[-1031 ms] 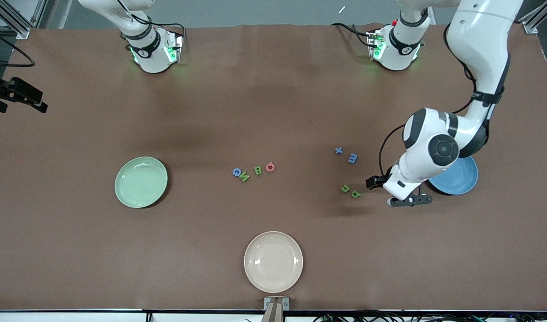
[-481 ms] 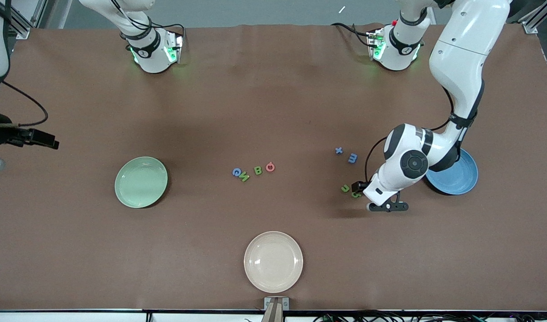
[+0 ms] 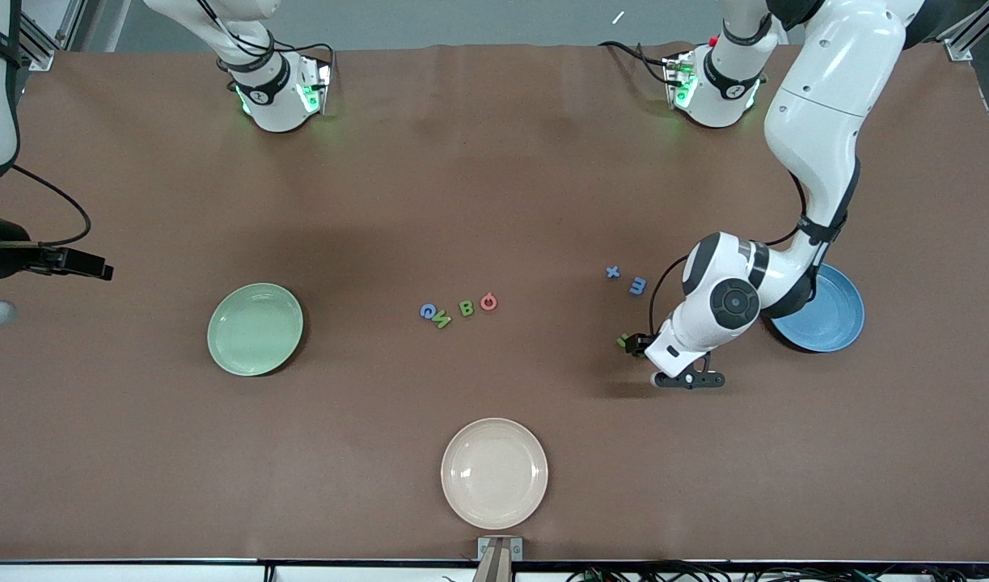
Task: Sort upper and lower case letters into plates
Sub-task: 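Reach the left gripper down to the green letters near the blue plate, then grasp the green letter with the left gripper while the right gripper reaches letters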
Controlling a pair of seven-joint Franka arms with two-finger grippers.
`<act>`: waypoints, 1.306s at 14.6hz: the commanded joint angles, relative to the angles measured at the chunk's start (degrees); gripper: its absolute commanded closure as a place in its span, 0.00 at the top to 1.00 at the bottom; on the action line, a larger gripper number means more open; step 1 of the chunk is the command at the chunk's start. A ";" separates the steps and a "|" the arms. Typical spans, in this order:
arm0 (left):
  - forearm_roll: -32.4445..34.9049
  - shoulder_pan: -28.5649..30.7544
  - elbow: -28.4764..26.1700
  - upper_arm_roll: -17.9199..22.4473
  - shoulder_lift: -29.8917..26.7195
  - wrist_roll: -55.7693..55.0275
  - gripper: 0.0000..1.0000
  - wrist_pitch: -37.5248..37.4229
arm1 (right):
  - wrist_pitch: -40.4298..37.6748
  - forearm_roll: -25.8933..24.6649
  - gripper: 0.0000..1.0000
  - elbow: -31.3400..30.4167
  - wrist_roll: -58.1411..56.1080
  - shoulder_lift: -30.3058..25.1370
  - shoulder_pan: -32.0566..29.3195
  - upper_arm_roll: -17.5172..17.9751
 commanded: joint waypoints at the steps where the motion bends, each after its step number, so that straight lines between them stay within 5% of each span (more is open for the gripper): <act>1: 1.19 -0.71 1.27 0.58 1.12 -1.01 1.00 0.36 | 1.14 1.25 1.00 -3.05 2.11 -1.16 -0.80 0.49; 7: 1.28 -0.62 0.83 0.67 1.21 -0.93 0.78 0.36 | 0.00 0.89 1.00 0.04 4.64 0.25 -2.47 0.40; 11: 1.28 -0.53 0.66 0.58 1.03 -0.93 0.72 -0.17 | -0.18 0.63 1.00 -2.52 30.88 -1.33 4.19 0.93; 19: 1.28 -0.36 0.57 0.67 0.77 -1.10 0.28 -0.26 | 9.29 0.28 1.00 -5.15 73.44 -0.80 18.08 0.93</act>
